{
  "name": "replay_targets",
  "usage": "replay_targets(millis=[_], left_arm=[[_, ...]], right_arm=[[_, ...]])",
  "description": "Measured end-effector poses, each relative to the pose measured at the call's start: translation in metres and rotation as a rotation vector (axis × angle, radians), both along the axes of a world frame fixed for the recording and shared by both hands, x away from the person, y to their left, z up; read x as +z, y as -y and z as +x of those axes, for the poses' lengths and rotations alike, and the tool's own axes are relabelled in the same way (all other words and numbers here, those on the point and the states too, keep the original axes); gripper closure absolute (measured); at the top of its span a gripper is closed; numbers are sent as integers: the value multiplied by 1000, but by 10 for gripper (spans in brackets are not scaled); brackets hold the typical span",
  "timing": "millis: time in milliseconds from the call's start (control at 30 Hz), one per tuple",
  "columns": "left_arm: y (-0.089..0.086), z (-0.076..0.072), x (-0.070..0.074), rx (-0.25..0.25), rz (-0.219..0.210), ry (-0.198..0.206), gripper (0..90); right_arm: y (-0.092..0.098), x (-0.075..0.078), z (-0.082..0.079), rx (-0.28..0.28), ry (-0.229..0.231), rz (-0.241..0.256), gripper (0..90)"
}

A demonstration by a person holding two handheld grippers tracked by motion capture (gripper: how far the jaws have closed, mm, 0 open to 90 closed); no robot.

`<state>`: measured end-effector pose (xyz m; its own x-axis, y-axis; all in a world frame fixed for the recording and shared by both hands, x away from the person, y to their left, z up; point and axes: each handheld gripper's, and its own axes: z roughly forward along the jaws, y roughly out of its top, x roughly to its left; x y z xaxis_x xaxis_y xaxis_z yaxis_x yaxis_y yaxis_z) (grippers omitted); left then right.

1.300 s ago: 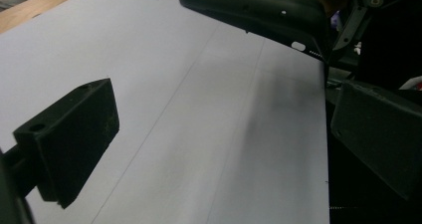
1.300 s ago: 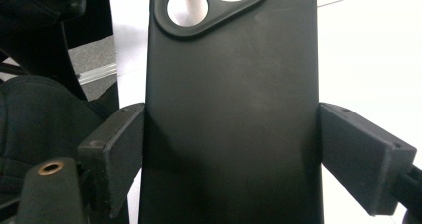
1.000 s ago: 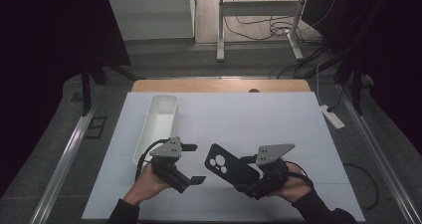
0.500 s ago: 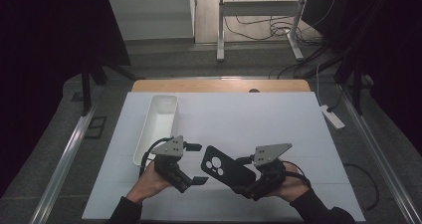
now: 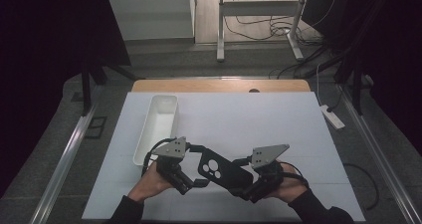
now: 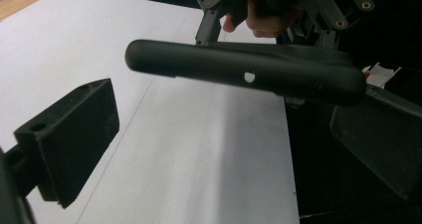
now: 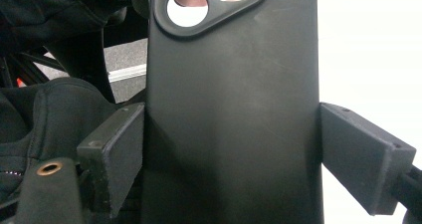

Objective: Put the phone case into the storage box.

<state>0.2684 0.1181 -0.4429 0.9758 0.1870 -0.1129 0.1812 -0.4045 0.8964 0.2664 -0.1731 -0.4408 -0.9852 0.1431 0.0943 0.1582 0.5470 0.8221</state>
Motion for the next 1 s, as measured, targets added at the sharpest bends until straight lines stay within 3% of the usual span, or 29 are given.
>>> replay_targets(millis=[667,1000], left_arm=[[2,-4,2,-86,-68,17,77],[0,-4,2,-114,-116,-13,114]], right_arm=[[-5,-1,-1,63,-13,19,149],[-5,-2,-2,93,-12,16,148]])
